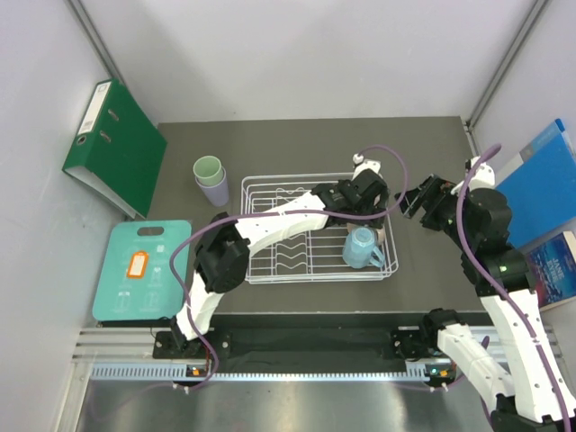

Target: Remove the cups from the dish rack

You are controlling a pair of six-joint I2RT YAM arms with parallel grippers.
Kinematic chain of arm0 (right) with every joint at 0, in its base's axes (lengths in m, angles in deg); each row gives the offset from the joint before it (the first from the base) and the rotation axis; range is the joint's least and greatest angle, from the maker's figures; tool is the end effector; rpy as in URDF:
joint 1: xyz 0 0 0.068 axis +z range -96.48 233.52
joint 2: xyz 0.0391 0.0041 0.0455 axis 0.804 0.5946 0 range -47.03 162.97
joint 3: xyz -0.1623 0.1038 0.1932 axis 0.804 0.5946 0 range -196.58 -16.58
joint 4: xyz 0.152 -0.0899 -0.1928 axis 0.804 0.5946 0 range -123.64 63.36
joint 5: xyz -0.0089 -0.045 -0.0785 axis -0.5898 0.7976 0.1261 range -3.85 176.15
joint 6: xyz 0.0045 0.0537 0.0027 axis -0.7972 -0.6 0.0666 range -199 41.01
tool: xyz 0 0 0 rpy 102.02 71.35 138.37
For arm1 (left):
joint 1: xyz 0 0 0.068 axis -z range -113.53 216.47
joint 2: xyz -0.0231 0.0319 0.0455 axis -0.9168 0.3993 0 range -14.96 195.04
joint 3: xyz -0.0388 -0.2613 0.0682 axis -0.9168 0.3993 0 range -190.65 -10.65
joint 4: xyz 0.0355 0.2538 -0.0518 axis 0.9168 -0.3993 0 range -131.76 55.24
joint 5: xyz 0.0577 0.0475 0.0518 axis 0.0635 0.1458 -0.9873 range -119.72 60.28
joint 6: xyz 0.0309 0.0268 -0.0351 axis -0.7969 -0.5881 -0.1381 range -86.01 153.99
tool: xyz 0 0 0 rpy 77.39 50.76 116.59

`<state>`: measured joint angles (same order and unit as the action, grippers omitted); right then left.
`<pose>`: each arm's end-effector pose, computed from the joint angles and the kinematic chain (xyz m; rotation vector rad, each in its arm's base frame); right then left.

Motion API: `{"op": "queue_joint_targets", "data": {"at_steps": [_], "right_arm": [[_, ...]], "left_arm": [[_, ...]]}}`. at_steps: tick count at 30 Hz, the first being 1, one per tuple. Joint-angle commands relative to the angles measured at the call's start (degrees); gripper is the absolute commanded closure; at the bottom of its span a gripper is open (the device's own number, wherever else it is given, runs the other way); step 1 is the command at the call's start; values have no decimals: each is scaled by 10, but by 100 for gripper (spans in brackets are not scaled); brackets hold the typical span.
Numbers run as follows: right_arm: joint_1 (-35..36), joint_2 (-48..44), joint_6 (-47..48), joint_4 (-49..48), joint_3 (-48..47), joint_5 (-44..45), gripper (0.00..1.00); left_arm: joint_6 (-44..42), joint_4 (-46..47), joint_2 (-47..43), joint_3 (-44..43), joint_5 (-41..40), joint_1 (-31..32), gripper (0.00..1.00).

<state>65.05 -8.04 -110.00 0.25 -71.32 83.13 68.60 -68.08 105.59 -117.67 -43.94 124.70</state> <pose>0.1352 0.0294 0.3698 0.2894 1.9034 0.5534 0.2605 -0.4041 0.2628 0.3767 2.3810 -0.4829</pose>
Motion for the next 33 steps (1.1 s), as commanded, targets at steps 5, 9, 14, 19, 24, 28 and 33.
{"op": "queue_joint_targets", "data": {"at_steps": [5, 9, 14, 19, 24, 28, 33], "right_arm": [[10, -8, 12, -16, 6, 13, 16], [10, -9, 13, -20, 10, 14, 16], [12, -15, 14, -20, 18, 14, 15], [14, -20, 17, -17, 21, 18, 15], [16, -22, 20, -13, 22, 21, 16], [17, -20, 19, -13, 25, 21, 16], [19, -20, 16, -15, 28, 21, 16]], "left_arm": [[0, -32, 20, 1, -24, -10, 33], [-28, -57, 13, 0, -49, -16, 33], [-83, -110, 20, -24, -63, -23, 27], [-171, -125, 14, -13, -70, -24, 29], [-259, -91, -21, 47, -57, -25, 30], [-272, -79, -39, 67, -62, -30, 26], [-210, -75, -44, 62, -67, -37, 24]]}}
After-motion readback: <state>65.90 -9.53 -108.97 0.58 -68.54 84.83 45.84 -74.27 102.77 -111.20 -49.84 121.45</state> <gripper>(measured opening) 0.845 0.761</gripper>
